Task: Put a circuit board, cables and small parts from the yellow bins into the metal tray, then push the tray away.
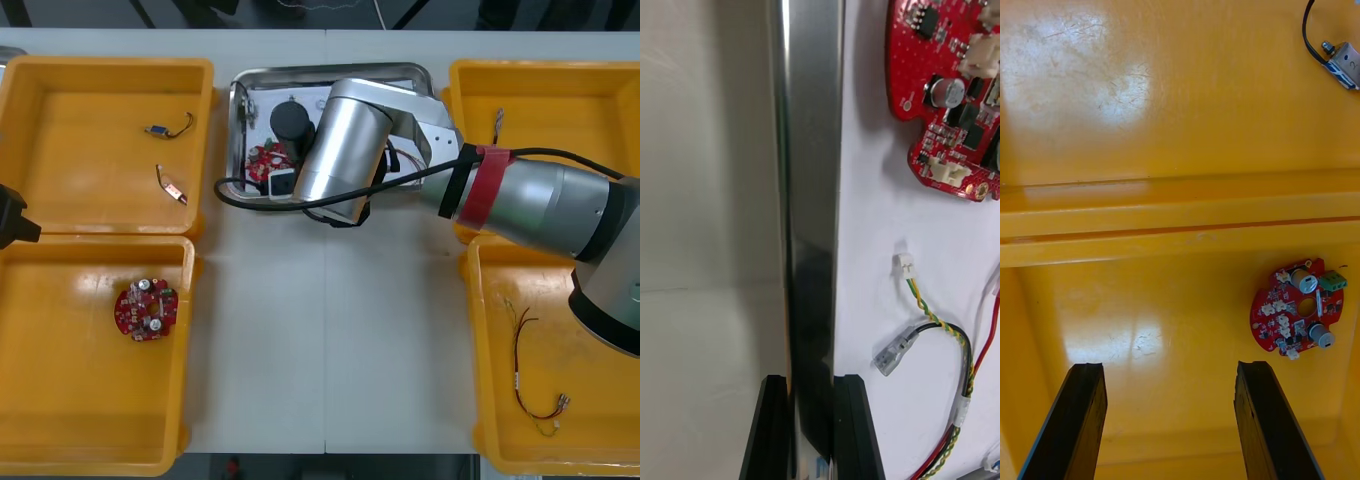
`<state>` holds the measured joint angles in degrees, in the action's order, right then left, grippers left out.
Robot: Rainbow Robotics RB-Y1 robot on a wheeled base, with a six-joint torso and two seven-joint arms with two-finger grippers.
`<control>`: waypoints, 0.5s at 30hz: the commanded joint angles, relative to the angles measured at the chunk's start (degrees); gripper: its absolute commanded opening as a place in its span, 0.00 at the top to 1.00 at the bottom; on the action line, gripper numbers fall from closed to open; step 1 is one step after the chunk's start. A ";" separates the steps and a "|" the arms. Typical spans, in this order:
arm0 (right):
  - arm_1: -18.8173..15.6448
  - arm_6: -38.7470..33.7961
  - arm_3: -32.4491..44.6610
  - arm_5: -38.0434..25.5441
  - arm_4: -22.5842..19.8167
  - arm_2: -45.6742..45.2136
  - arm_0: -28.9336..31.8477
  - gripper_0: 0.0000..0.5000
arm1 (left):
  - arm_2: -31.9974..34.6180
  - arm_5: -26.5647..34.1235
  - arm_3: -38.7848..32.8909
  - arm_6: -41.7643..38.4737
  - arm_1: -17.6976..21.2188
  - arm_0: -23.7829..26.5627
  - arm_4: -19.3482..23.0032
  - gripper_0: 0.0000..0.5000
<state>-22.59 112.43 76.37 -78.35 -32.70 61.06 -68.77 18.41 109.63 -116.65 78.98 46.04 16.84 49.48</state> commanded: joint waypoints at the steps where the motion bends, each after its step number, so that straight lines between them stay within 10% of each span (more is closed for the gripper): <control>1: 2.37 1.13 -2.63 2.15 -0.35 -2.96 -4.00 1.00 | 1.63 0.37 -0.42 -1.02 2.65 1.44 0.44 0.00; 15: 3.34 2.89 -9.75 8.48 -0.35 -3.14 -5.76 1.00 | 1.63 0.37 -0.42 -1.02 2.65 1.44 0.44 0.00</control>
<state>-20.51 112.84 67.10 -71.18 -32.75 59.51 -70.83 18.41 109.63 -116.64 78.98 46.04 16.84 49.48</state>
